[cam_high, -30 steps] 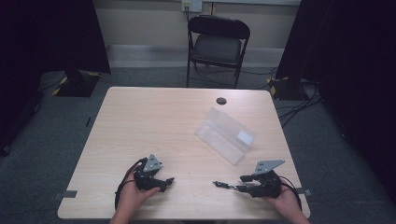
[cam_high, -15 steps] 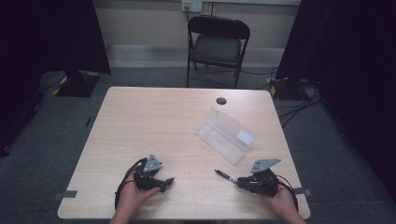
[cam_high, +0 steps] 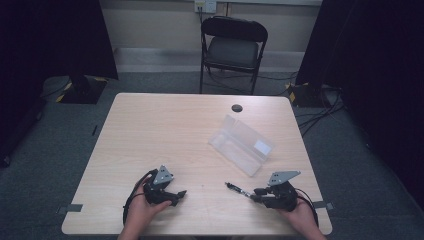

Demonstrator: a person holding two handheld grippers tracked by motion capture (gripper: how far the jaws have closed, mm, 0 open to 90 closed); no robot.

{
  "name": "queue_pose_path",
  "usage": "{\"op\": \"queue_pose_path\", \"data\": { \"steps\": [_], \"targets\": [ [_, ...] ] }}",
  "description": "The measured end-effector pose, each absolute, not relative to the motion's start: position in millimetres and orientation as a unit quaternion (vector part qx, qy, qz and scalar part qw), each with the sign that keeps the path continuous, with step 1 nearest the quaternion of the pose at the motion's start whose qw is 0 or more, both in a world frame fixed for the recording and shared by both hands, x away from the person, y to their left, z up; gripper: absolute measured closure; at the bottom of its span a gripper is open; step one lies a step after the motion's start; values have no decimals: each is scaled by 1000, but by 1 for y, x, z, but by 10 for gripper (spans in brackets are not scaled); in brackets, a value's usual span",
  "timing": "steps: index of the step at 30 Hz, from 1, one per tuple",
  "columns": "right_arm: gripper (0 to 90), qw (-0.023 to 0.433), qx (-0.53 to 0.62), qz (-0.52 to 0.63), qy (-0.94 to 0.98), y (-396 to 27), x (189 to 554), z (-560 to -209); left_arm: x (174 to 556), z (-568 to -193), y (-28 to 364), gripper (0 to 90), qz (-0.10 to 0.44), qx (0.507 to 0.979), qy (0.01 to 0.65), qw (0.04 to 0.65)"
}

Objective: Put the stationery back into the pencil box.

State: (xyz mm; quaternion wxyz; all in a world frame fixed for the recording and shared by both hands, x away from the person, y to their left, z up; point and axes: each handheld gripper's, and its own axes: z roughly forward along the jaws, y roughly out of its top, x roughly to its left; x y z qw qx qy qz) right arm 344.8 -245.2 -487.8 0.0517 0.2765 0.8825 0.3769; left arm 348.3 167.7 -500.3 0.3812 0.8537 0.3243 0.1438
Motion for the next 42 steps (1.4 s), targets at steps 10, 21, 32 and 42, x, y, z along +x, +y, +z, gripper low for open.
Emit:
{"op": "queue_pose_path", "data": {
  "steps": [10,21,32,42],
  "targets": [
    [803,62,274,355,892,-240,339,-484,348,-500,168,209,145,854,325,380],
    [804,47,279,365,887,-242,342,-479,348,-500,168,209,145,854,325,381],
    [805,47,283,376,881,-240,346,-470,348,-500,168,209,144,854,325,381],
    [806,40,290,389,874,-235,354,-464,348,-500,168,208,144,854,325,381]
  ]
}}
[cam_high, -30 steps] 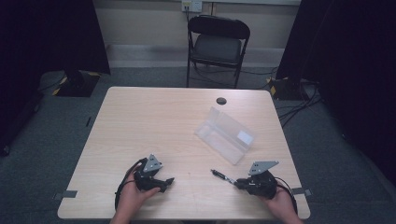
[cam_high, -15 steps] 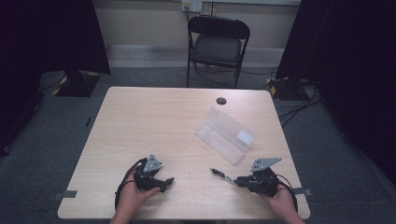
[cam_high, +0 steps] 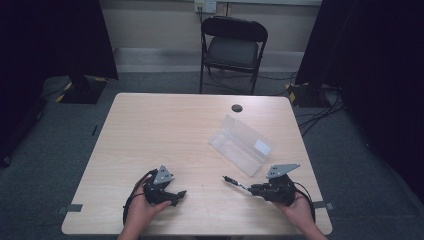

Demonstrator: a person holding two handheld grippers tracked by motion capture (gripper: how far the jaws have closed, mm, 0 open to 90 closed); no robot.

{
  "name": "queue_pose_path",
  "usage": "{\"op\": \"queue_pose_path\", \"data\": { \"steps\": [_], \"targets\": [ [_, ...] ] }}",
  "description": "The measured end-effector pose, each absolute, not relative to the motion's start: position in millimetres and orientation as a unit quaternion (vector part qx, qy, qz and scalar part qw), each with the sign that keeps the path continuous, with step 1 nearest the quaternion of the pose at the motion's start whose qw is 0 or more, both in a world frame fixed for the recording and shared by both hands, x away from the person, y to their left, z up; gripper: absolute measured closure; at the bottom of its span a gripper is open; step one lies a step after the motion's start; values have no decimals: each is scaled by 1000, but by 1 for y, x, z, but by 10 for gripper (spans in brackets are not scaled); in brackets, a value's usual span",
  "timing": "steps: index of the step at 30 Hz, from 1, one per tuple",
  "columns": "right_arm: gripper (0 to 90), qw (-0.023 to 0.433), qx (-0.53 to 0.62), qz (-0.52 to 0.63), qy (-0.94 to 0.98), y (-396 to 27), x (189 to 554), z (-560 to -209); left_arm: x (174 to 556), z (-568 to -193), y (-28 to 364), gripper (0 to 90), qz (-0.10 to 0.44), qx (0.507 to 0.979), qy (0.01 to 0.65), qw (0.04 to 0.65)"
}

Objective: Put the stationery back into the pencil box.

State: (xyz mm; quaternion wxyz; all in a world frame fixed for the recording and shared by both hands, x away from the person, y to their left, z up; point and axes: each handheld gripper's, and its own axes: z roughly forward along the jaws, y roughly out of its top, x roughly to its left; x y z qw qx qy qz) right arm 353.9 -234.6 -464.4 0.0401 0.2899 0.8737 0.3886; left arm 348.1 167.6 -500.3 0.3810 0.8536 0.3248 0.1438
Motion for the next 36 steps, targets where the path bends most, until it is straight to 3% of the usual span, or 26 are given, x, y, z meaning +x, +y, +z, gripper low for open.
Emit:
{"op": "queue_pose_path", "data": {
  "steps": [16,36],
  "targets": [
    [806,44,310,404,859,-232,372,-446,348,-500,168,200,143,855,324,377],
    [806,84,342,409,842,-223,406,-429,348,-500,167,199,143,855,323,380]
  ]
}}
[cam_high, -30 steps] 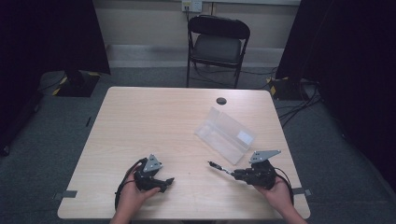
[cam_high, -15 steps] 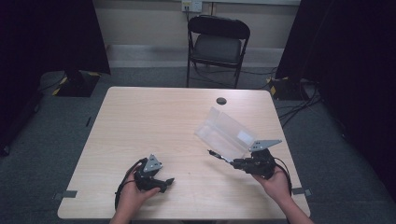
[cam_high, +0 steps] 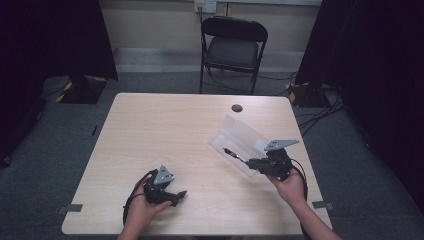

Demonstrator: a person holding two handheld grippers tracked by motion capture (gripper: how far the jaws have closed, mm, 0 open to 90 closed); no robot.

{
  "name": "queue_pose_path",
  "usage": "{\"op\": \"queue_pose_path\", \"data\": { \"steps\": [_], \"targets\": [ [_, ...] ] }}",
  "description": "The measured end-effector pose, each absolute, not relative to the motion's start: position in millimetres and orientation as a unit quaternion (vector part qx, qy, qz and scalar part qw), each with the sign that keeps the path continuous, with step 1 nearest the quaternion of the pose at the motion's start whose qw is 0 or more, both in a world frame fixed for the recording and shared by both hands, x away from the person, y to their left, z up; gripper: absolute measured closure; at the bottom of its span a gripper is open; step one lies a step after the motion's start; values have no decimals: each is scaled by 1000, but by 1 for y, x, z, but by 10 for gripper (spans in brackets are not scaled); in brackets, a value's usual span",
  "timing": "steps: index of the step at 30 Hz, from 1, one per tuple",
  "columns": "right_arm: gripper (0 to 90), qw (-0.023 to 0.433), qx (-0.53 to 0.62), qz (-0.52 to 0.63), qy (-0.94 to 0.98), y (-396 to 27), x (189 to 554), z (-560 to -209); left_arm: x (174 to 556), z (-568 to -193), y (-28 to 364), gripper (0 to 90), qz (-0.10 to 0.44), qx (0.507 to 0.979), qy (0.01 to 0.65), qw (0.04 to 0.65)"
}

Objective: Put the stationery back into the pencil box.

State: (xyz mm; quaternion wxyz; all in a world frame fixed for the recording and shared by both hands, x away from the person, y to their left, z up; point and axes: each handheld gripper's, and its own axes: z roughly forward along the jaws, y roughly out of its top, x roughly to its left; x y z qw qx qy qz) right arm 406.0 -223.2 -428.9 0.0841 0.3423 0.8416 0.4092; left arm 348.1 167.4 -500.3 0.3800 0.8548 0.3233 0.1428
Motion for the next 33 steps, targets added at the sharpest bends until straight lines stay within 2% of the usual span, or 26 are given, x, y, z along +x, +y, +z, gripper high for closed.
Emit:
{"op": "queue_pose_path", "data": {
  "steps": [18,33],
  "targets": [
    [805,114,378,390,832,-219,431,-444,348,-500,167,198,142,855,322,380],
    [804,112,386,378,834,-220,452,-462,348,-500,167,198,143,855,322,380]
  ]
}}
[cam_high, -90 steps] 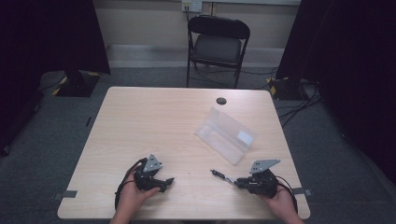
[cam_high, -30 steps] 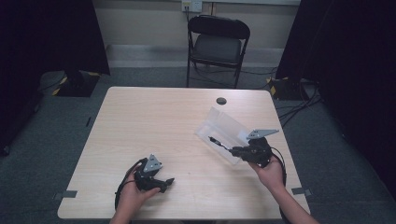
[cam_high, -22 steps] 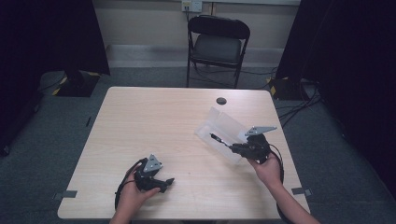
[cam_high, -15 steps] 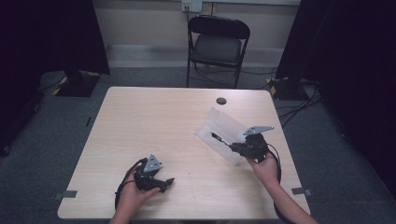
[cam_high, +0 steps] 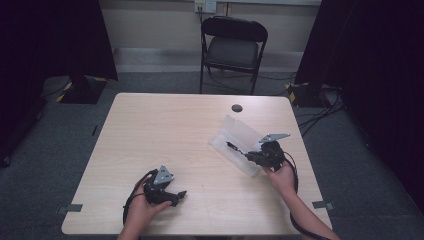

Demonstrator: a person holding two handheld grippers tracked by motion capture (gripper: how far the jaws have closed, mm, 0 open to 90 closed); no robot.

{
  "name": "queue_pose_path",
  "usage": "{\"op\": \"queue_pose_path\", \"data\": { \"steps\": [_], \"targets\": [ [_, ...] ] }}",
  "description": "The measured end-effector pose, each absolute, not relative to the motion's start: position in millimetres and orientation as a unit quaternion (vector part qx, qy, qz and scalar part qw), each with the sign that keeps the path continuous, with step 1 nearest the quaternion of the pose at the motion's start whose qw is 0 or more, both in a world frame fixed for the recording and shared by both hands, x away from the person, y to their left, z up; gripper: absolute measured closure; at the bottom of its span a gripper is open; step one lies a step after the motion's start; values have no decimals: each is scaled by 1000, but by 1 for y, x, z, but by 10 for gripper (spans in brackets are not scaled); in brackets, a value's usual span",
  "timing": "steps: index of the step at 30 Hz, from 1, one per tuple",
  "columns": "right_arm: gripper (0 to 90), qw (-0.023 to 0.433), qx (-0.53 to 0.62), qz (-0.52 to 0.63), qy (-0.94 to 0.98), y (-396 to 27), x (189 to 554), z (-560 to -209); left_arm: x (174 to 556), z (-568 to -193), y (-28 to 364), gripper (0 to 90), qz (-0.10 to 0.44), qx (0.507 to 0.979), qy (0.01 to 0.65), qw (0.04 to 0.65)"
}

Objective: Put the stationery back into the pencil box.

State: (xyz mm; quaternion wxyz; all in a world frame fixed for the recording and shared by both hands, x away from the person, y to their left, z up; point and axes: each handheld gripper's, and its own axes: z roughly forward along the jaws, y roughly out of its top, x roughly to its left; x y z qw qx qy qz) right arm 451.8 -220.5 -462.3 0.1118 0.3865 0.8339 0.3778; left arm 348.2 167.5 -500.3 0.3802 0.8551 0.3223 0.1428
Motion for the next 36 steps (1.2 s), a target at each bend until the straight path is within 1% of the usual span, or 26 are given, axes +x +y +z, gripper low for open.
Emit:
{"op": "queue_pose_path", "data": {
  "steps": [8,14,15,18,21,29,31,33,36],
  "targets": [
    [802,106,386,361,842,-216,457,-469,348,-500,167,190,140,856,321,379],
    [799,112,376,352,850,-211,458,-472,349,-501,167,184,139,856,320,382],
    [799,107,376,352,851,-210,459,-473,349,-501,167,183,139,856,319,382],
    [799,114,370,344,855,-208,459,-474,348,-501,167,181,140,856,319,381],
    [798,108,373,342,856,-208,459,-476,348,-501,167,179,141,856,319,381],
    [791,107,373,344,855,-211,459,-476,348,-501,167,175,139,857,319,381],
    [789,113,375,342,854,-213,460,-476,348,-501,167,175,139,857,319,381],
    [754,111,377,346,852,-214,460,-476,348,-501,167,175,139,856,319,381],
    [726,113,376,349,851,-215,460,-475,347,-501,167,175,141,856,320,381]
  ]
}}
